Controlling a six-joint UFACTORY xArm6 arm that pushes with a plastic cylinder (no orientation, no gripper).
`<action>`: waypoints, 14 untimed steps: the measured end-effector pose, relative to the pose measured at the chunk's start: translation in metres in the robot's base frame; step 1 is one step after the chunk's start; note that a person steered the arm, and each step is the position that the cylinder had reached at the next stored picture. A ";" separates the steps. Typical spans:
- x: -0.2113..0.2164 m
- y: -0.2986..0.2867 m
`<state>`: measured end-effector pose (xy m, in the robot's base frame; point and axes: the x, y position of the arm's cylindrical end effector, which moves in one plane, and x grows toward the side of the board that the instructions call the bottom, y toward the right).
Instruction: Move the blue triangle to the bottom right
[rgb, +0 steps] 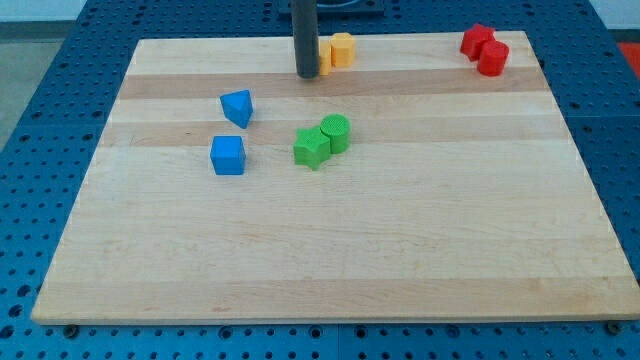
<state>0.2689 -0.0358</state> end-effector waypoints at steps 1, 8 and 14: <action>0.000 -0.001; 0.081 -0.099; 0.164 -0.093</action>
<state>0.4333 -0.1288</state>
